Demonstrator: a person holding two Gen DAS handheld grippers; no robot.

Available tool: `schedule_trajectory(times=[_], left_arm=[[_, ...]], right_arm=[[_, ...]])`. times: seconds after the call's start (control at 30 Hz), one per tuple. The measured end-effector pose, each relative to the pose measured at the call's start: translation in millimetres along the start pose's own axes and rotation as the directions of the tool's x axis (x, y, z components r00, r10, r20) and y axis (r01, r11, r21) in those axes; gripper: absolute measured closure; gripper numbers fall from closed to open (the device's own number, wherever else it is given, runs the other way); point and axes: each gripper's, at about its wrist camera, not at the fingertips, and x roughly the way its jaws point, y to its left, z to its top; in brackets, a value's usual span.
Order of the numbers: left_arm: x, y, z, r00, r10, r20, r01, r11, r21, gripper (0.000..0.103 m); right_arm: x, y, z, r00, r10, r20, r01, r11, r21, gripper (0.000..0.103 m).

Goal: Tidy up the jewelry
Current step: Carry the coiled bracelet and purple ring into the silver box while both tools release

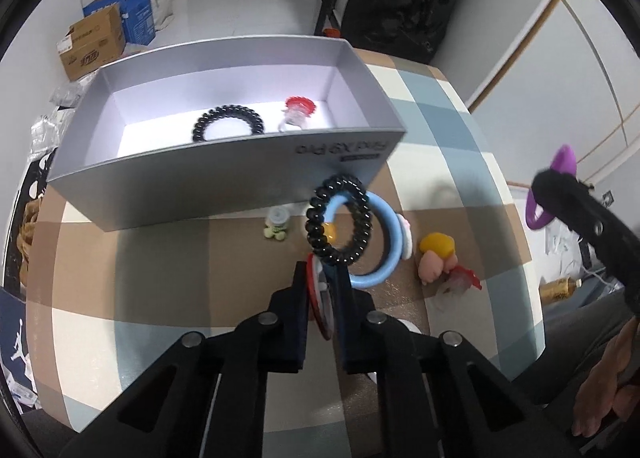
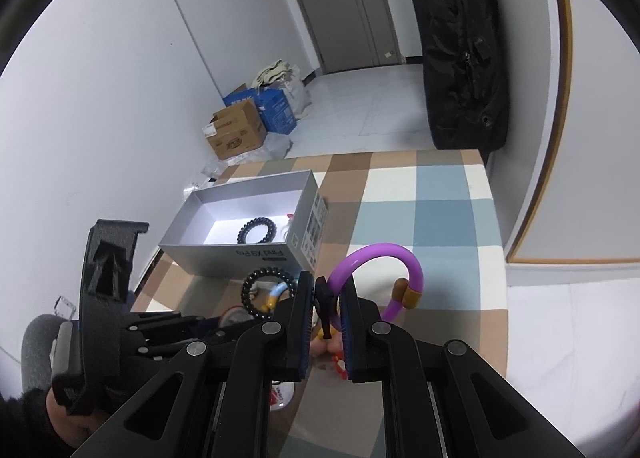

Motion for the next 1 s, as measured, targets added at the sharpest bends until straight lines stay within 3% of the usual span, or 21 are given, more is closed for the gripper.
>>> schedule_trajectory(times=[0.57, 0.7, 0.8, 1.0], left_arm=[[-25.4, 15.4, 12.3, 0.988, -0.122, 0.093, 0.128, 0.99, -0.057, 0.097], [-23.1, 15.5, 14.6, 0.99, -0.089, 0.108, 0.094, 0.995, -0.045, 0.097], [-11.2, 11.2, 18.6, 0.993, -0.105, 0.061, 0.108, 0.994, -0.034, 0.09], [13.6, -2.5, 27.1, 0.997, -0.074, 0.012, 0.074, 0.997, 0.001, 0.089]], right_arm=[[1.0, 8.3, 6.3, 1.0, 0.025, 0.008, -0.025, 1.0, 0.003, 0.091], [5.2, 14.7, 9.7, 0.999, 0.035, 0.004, -0.035, 0.999, -0.004, 0.091], [8.1, 17.0, 11.9, 0.999, 0.042, 0.002, -0.042, 0.999, -0.004, 0.091], [7.4, 5.9, 17.7, 0.999, 0.032, 0.009, -0.033, 0.999, 0.037, 0.091]])
